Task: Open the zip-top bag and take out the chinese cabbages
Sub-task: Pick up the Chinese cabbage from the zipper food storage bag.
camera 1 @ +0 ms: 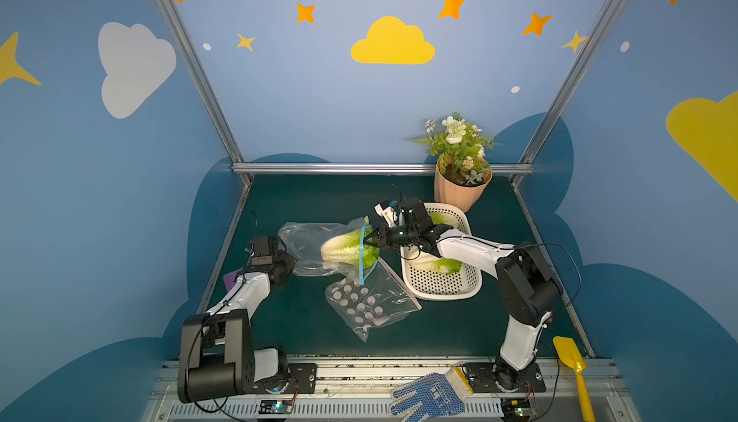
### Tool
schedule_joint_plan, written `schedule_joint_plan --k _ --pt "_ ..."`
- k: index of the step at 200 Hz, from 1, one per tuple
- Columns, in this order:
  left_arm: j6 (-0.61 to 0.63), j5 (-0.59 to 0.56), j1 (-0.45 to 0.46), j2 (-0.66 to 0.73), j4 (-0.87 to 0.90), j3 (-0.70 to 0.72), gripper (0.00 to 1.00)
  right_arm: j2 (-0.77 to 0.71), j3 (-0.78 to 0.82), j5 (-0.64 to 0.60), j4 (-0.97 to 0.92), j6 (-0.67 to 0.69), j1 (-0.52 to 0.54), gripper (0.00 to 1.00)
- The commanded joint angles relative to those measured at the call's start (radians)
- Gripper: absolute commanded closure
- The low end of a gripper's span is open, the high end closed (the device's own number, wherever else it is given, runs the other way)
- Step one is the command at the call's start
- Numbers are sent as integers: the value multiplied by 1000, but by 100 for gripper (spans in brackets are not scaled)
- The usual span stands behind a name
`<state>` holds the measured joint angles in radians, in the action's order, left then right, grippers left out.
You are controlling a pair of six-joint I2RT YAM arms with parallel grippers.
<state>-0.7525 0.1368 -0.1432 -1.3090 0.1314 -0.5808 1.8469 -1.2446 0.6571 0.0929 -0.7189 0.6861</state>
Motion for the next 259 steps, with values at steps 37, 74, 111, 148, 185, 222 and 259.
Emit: schedule_joint_plan --k 37,74,111,148,185,222,259 --pt "28 -45 -18 -9 33 -42 95 -105 28 9 15 14 -16 100" --pt "27 -38 -21 -26 19 -46 95 -138 34 8 -3 26 -22 100" --pt "28 -31 -19 -51 4 -54 95 -162 40 4 -9 30 -23 100" --pt "31 -29 -20 -74 0 -65 95 -186 42 4 -29 44 -23 100" --pt "33 -27 -20 -92 -6 -67 95 -212 49 5 -50 59 -28 100" --pt "32 -17 -21 -108 -15 -71 95 -247 64 9 -71 80 -40 100" --pt "36 -13 -21 -124 -15 -80 95 -287 83 6 -105 102 -58 100"
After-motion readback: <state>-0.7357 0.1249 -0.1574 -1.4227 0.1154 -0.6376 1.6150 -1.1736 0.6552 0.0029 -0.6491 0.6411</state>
